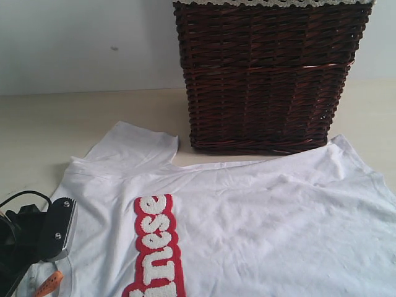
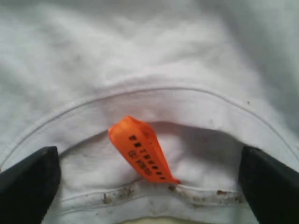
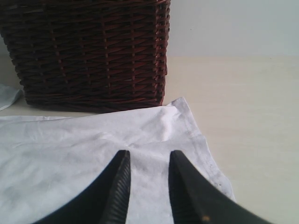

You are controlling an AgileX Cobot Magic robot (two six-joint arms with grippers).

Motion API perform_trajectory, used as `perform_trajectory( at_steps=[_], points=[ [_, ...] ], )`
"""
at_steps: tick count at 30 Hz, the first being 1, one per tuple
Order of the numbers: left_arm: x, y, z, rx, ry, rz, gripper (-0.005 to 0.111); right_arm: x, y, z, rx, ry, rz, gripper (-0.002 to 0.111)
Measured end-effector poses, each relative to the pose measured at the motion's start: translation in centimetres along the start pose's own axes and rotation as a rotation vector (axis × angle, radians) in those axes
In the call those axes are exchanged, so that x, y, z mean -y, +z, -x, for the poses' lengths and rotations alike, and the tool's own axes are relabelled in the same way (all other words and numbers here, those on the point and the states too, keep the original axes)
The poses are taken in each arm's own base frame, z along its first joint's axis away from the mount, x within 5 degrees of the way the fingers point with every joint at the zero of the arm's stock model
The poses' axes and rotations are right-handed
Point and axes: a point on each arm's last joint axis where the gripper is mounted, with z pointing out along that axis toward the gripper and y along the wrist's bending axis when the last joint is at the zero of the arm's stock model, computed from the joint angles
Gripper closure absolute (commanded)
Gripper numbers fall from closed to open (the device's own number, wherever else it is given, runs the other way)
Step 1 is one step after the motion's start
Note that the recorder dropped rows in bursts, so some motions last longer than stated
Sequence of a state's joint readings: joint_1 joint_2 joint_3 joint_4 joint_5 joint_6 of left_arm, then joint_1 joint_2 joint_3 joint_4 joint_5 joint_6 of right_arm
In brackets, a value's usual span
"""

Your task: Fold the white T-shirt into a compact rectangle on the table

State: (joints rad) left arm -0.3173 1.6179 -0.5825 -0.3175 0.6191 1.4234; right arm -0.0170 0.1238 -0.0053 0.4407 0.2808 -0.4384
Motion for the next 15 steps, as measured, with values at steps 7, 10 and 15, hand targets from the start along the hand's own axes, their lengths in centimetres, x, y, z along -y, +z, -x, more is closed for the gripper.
perform_trajectory(
  at_steps=[7, 10, 15],
  points=[
    [0.00, 0.00, 0.01, 0.001, -0.002, 0.000, 0.003, -0.04, 0.00, 0.02, 0.002, 0.016, 0.004, 0.079],
    [0.00, 0.00, 0.01, 0.001, -0.002, 0.000, 0.003, -0.03, 0.00, 0.05, 0.006, 0.018, 0.003, 0.079],
    [0.00, 0.00, 0.01, 0.001, -0.002, 0.000, 0.003, 0.34, 0.33, 0.36, 0.016, -0.092, -0.033, 0.079]
  ],
)
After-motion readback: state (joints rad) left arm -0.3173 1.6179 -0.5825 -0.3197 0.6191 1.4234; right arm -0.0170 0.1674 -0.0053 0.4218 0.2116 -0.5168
